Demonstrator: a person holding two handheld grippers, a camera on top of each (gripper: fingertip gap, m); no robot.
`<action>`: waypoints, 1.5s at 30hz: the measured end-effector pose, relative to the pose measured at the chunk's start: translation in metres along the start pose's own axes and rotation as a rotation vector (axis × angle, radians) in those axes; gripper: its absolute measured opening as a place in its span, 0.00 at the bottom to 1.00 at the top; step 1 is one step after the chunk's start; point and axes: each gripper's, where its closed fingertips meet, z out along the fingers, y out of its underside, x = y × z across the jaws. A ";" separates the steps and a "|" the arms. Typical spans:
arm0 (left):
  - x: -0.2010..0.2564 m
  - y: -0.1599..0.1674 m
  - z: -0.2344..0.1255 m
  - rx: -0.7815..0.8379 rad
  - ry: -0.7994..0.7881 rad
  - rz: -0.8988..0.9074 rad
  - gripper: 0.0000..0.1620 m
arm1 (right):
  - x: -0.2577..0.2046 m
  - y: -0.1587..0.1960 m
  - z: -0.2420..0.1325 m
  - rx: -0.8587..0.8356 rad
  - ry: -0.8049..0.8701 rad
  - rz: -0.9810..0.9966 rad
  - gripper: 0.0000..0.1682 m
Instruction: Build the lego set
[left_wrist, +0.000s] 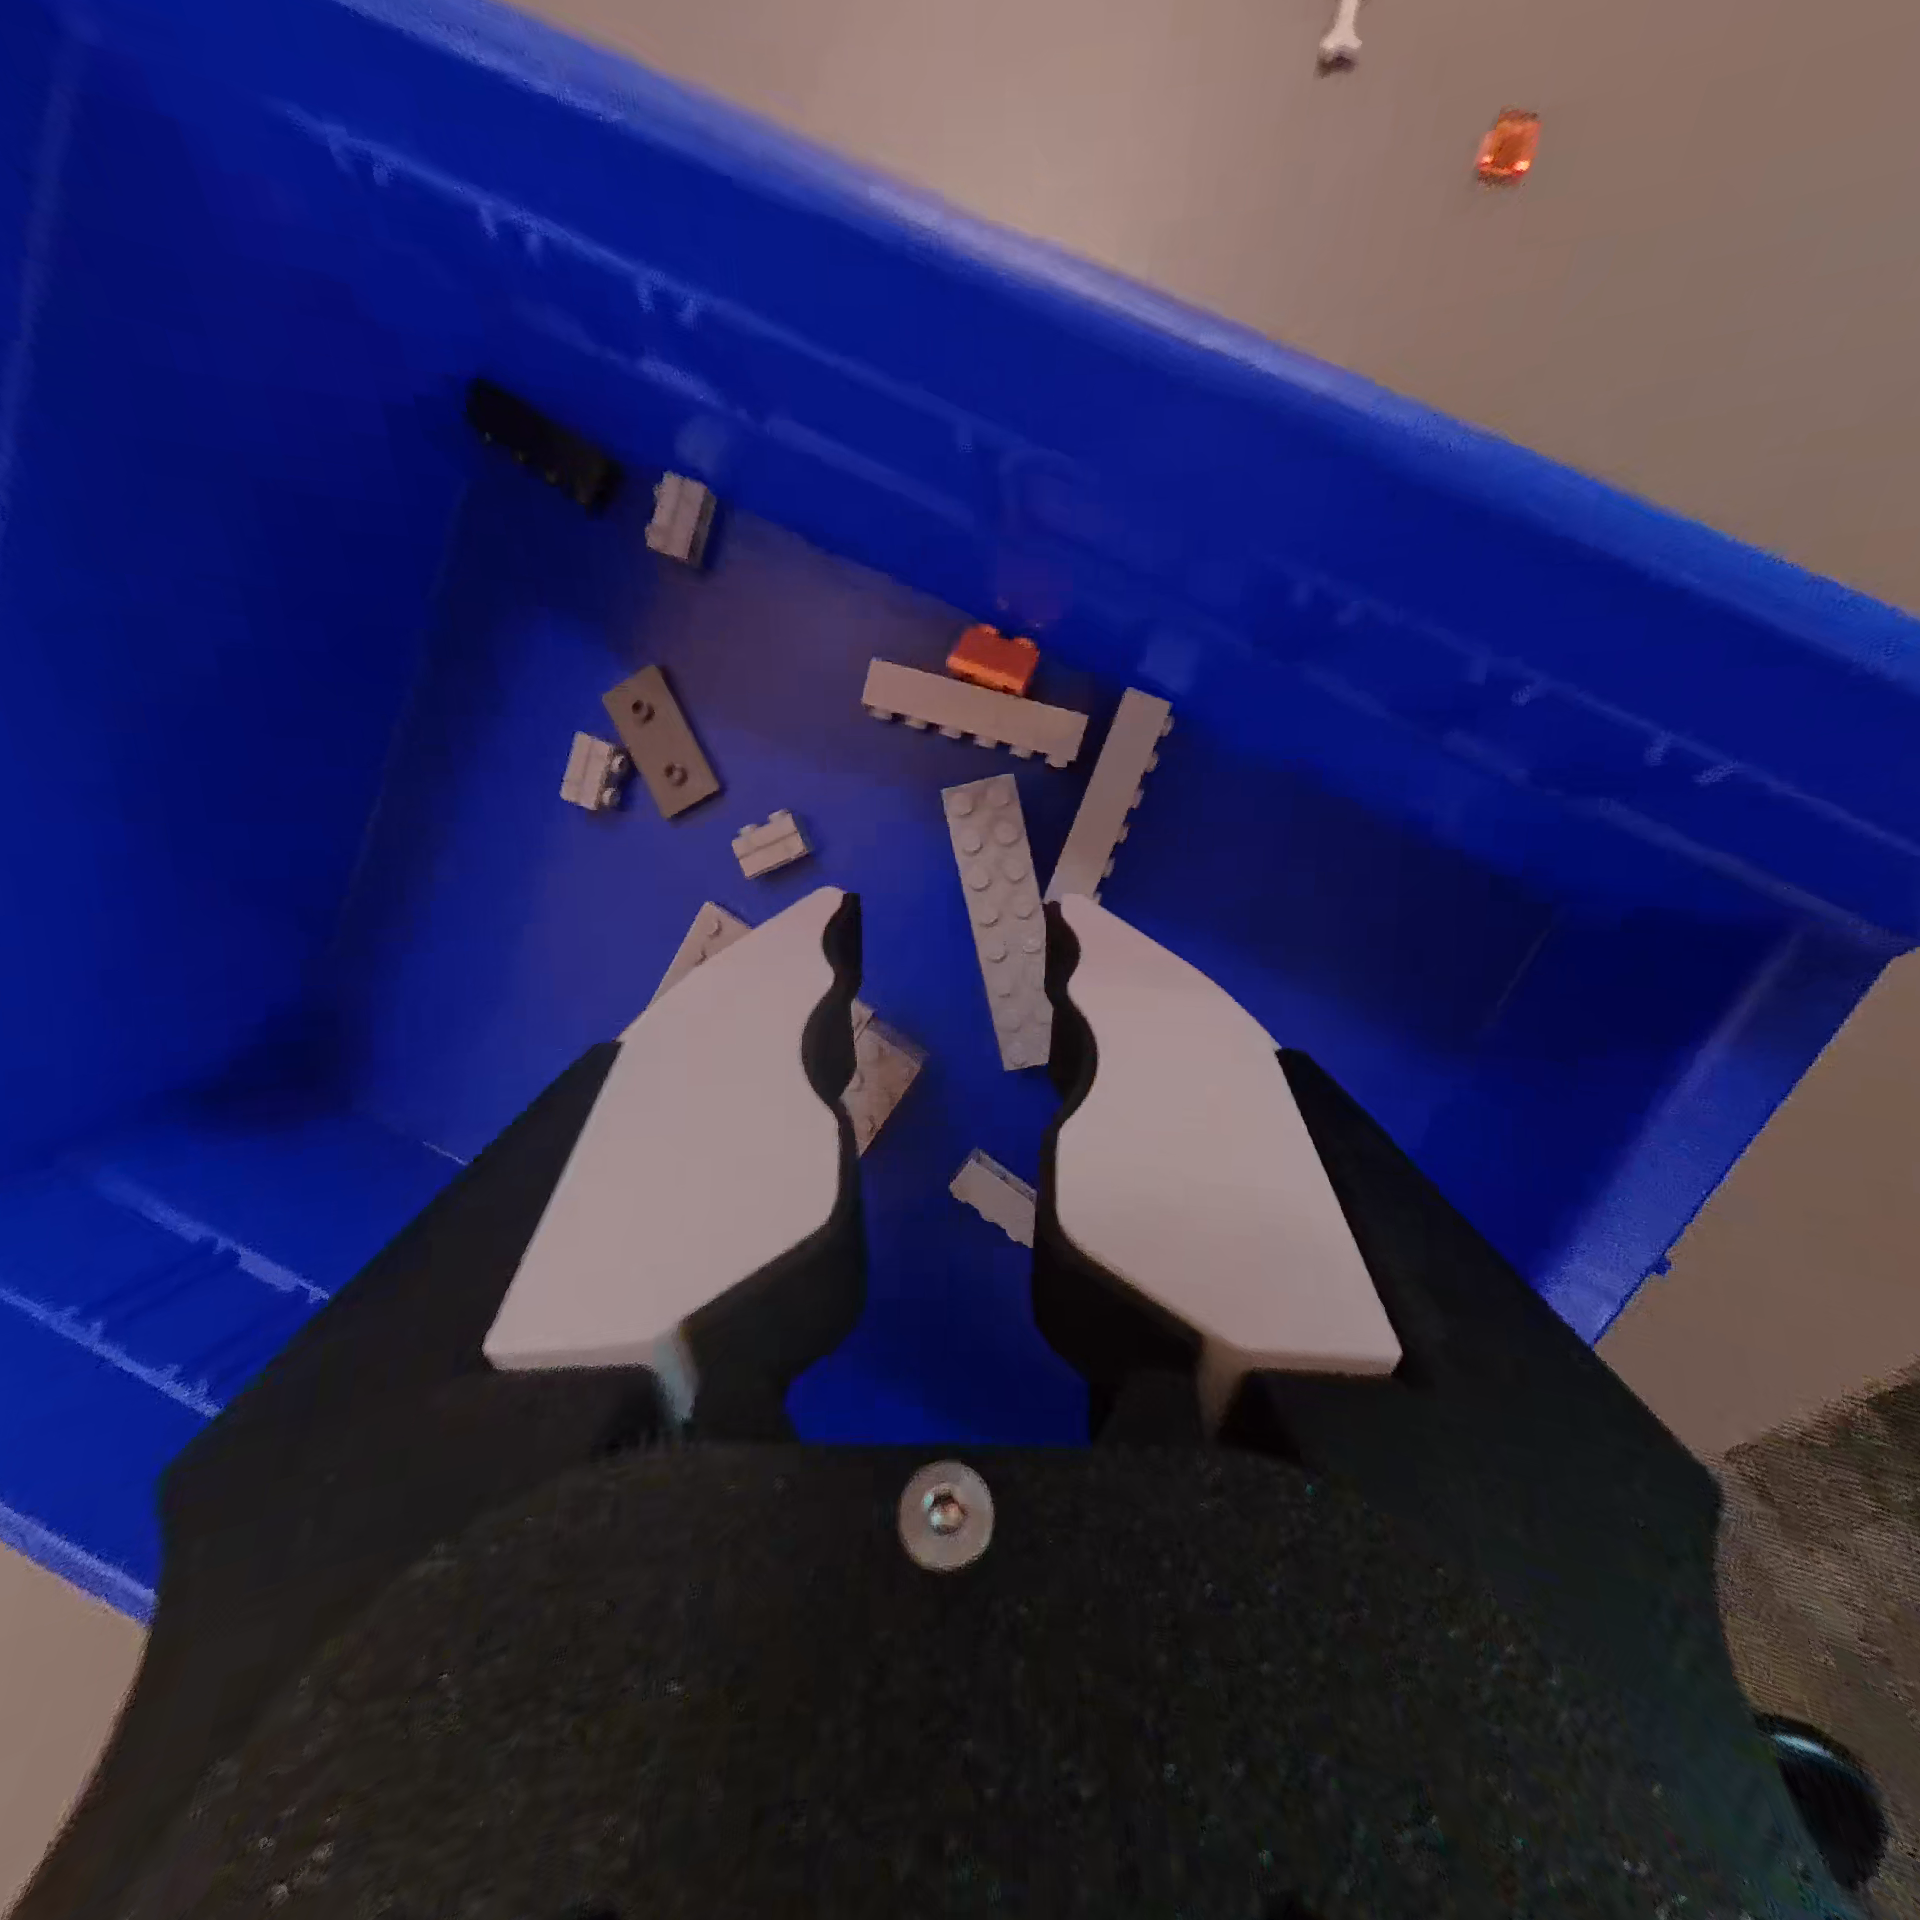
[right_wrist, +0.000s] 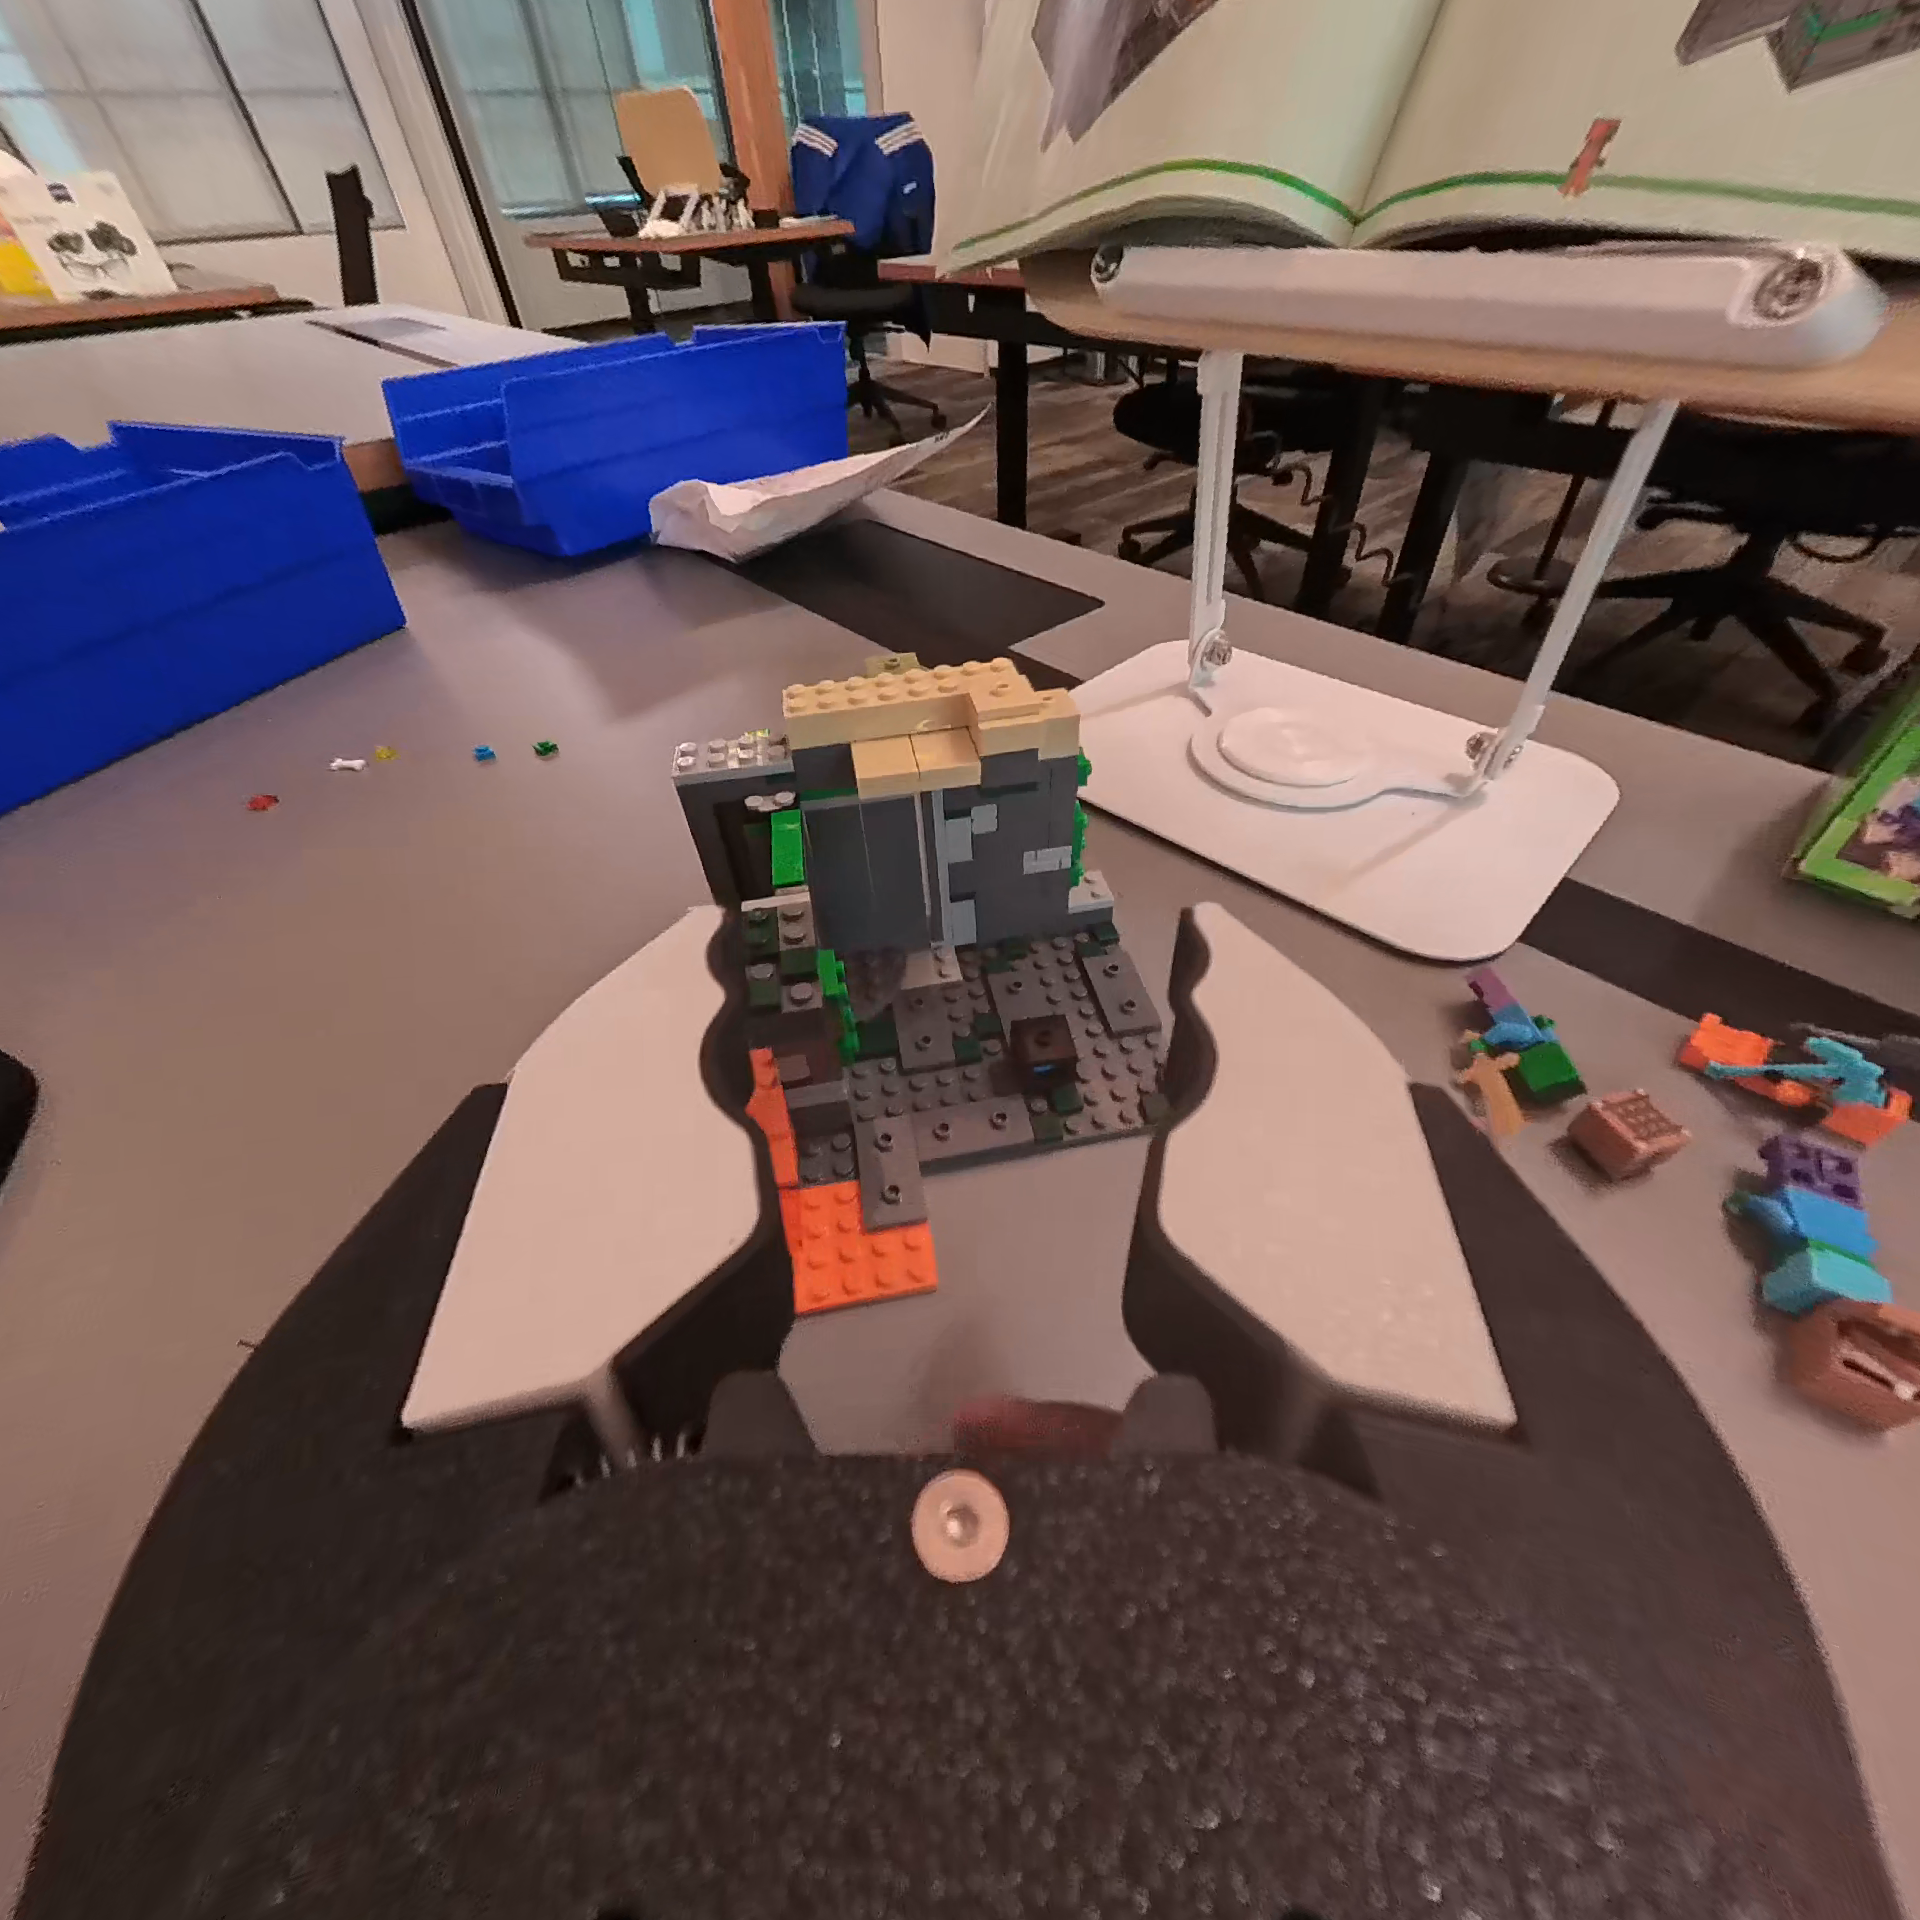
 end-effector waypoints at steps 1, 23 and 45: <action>0.002 -0.001 -0.002 0.010 -0.003 0.018 0.20 | 0.000 0.001 -0.001 -0.012 0.008 0.006 0.47; 0.002 -0.027 0.050 -0.083 0.133 0.252 0.18 | 0.001 0.011 -0.018 -0.079 0.078 0.020 0.23; 0.002 -0.072 -0.063 0.286 -0.275 -0.008 0.10 | 0.013 0.013 -0.048 -0.032 0.111 -0.036 0.16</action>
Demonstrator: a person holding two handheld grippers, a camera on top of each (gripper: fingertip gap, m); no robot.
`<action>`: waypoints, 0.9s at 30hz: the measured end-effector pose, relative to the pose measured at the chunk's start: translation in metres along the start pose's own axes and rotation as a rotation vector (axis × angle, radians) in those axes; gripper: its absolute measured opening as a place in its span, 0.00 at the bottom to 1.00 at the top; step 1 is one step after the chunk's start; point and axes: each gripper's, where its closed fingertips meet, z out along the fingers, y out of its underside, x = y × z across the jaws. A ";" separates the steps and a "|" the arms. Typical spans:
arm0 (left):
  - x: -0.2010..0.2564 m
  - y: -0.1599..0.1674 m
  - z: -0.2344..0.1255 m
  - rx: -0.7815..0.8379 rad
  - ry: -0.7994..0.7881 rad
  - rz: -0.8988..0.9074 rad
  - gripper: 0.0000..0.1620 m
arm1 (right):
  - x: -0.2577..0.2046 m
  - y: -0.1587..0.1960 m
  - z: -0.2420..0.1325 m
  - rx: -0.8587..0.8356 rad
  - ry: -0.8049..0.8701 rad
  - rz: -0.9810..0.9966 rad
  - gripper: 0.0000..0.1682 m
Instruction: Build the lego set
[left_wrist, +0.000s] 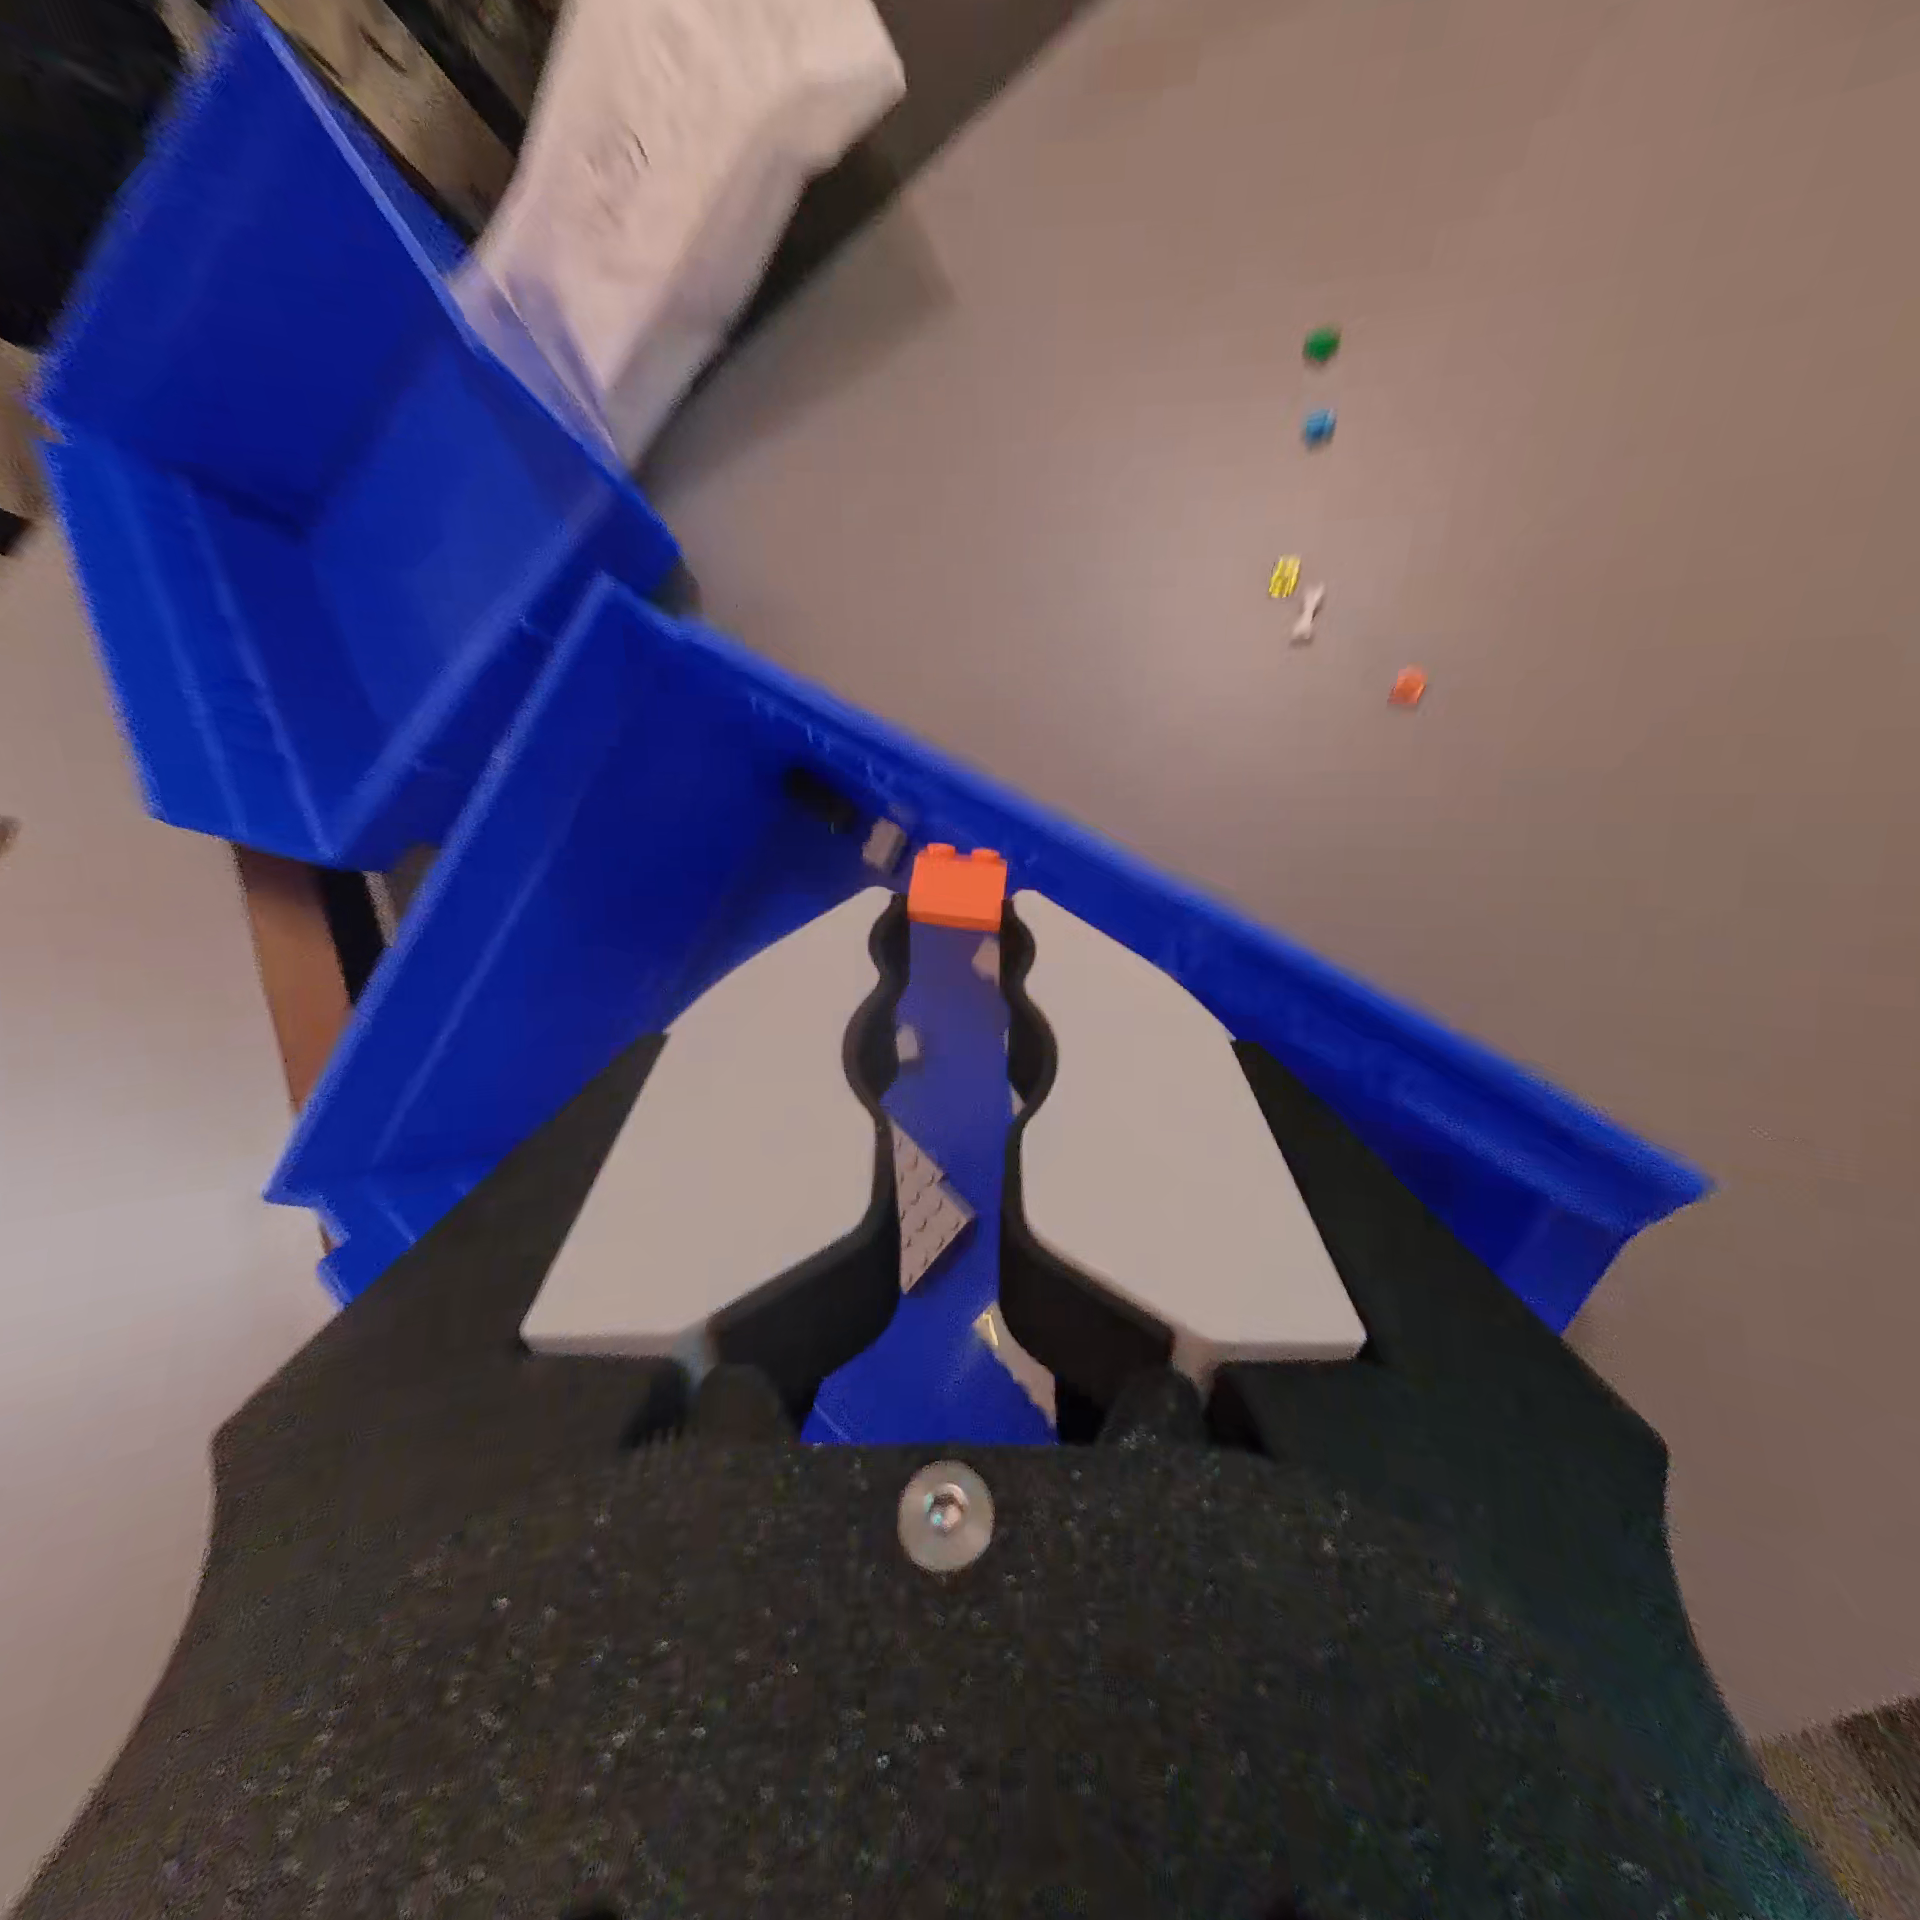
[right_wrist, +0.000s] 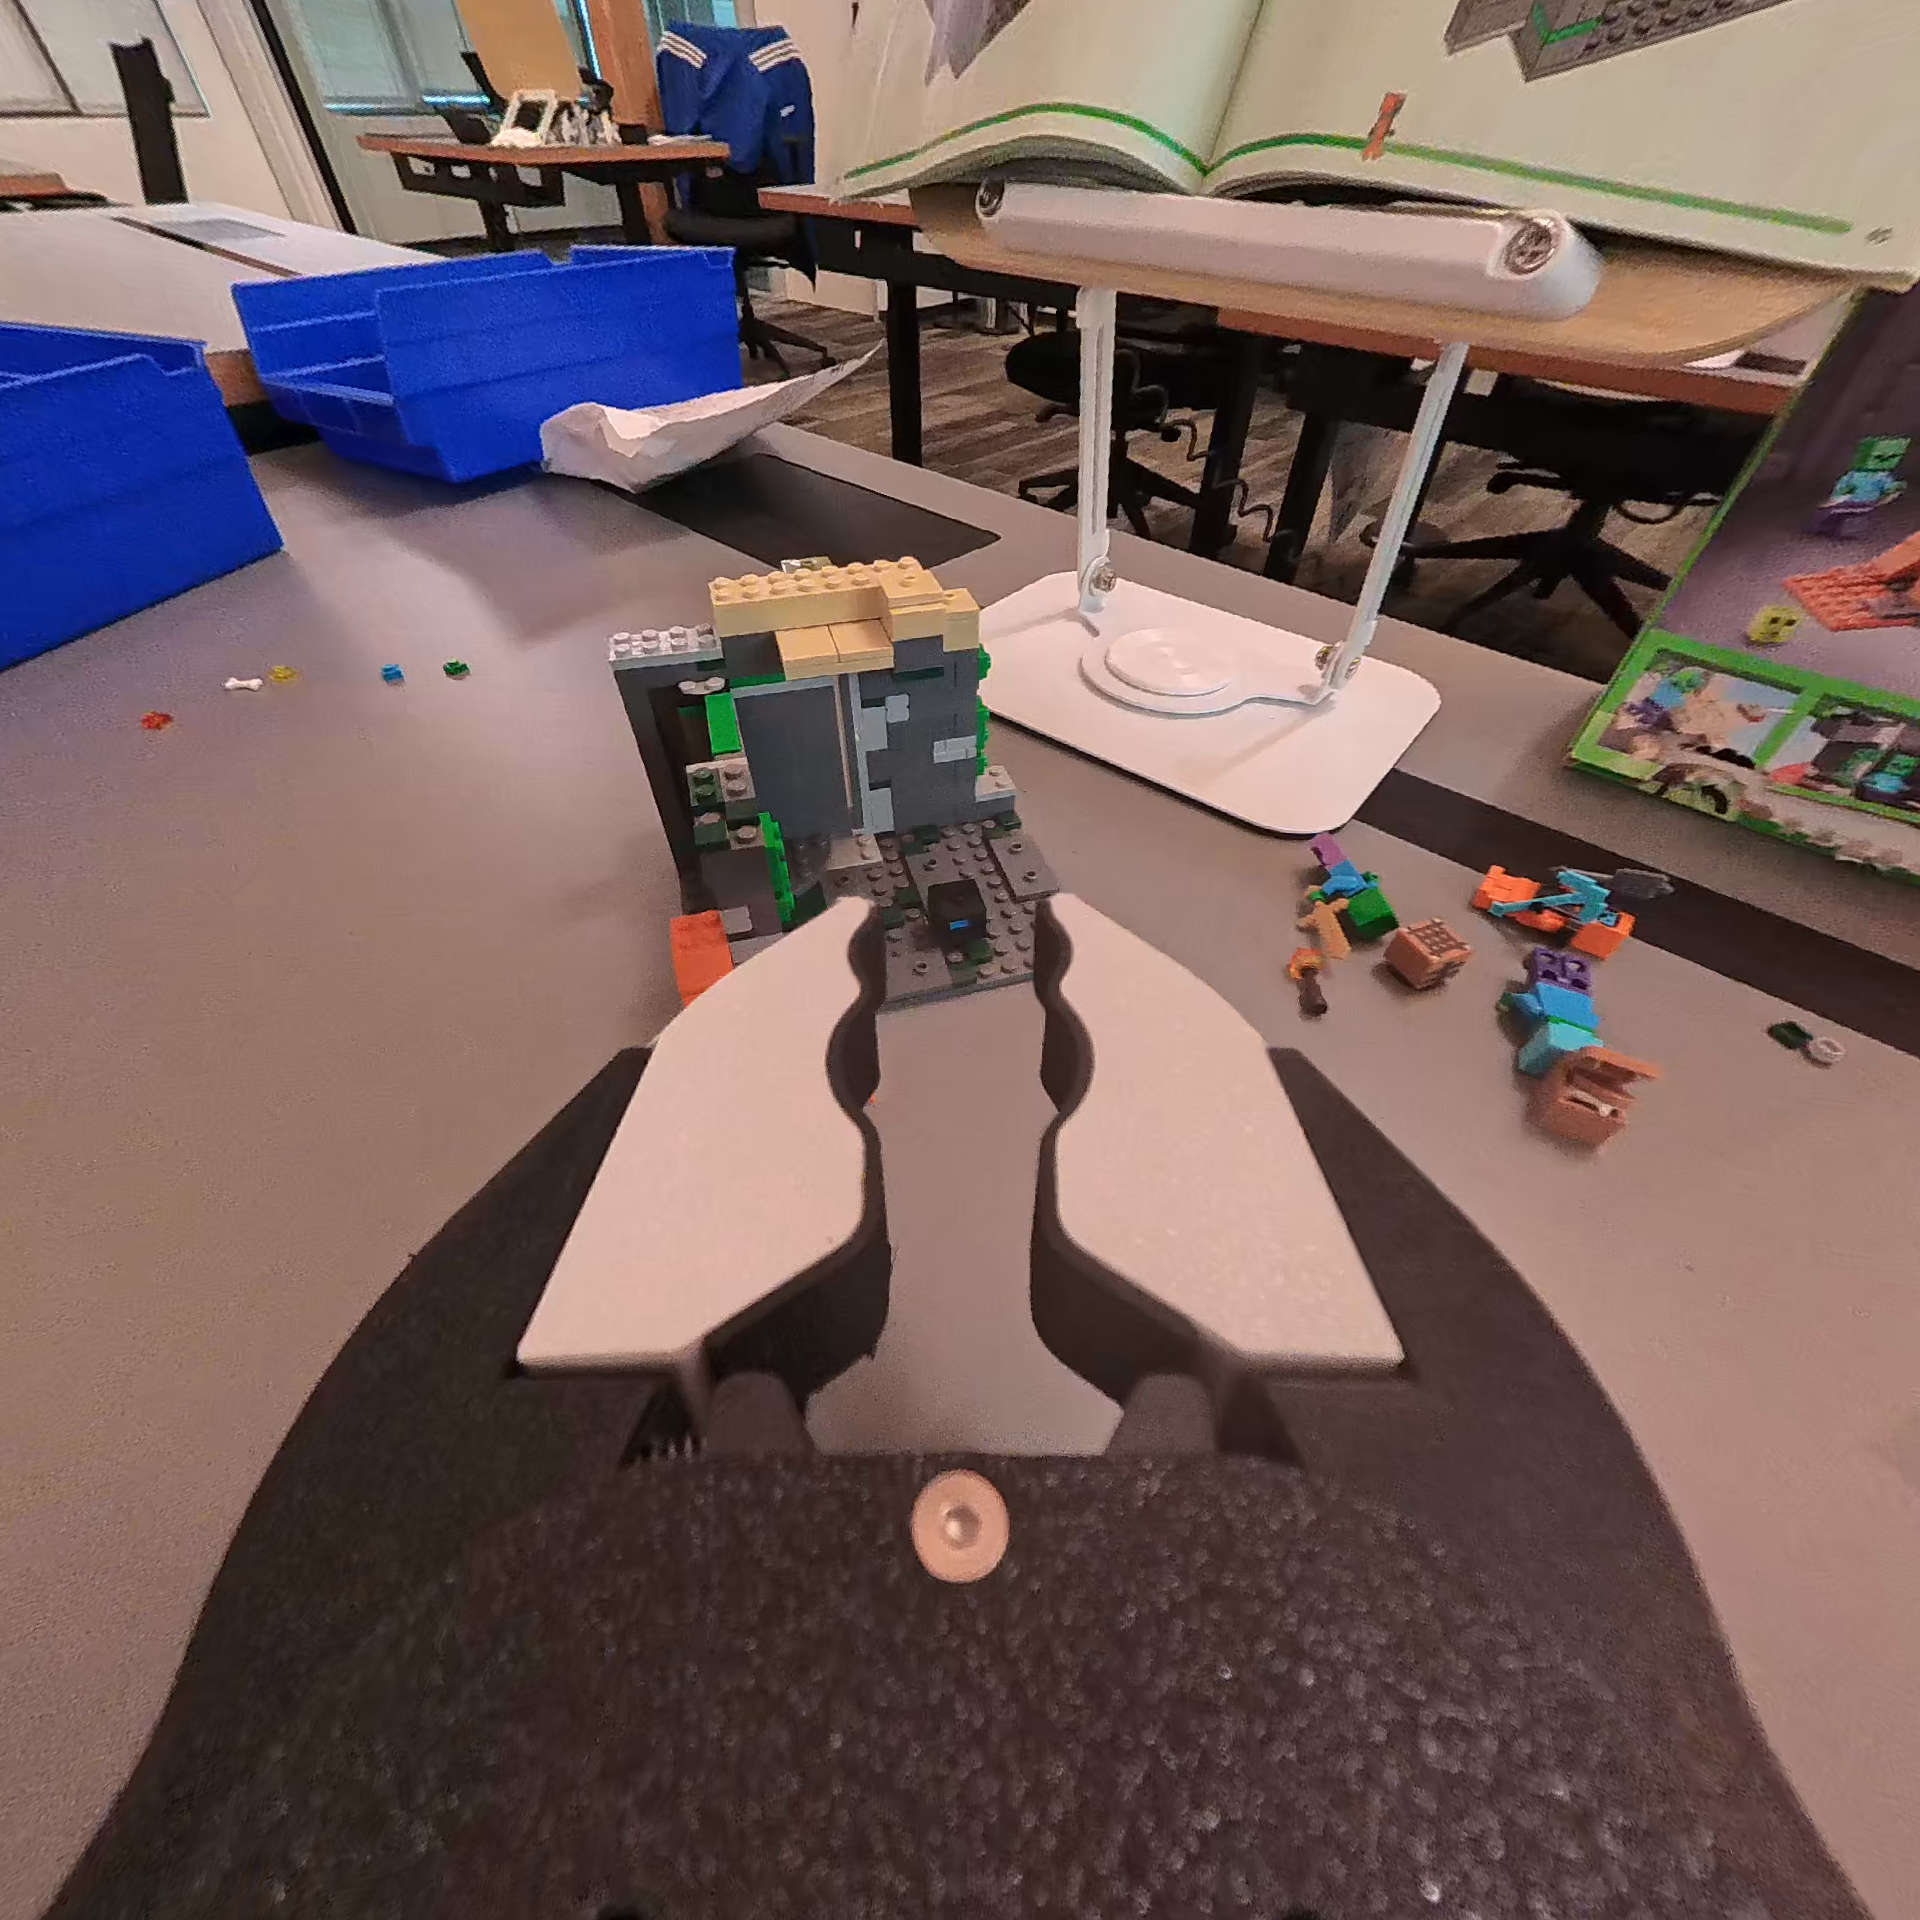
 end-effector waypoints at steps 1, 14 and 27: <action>0.004 -0.013 -0.007 0.041 -0.027 -0.002 0.10 | 0.000 0.000 -0.001 0.005 0.001 -0.003 0.16; 0.148 -0.207 -0.015 0.593 0.161 -0.011 0.10 | -0.008 -0.004 -0.012 0.029 -0.023 -0.008 0.08; 0.336 -0.247 0.123 0.437 0.625 0.076 0.10 | -0.024 0.005 -0.010 0.003 -0.075 -0.022 0.00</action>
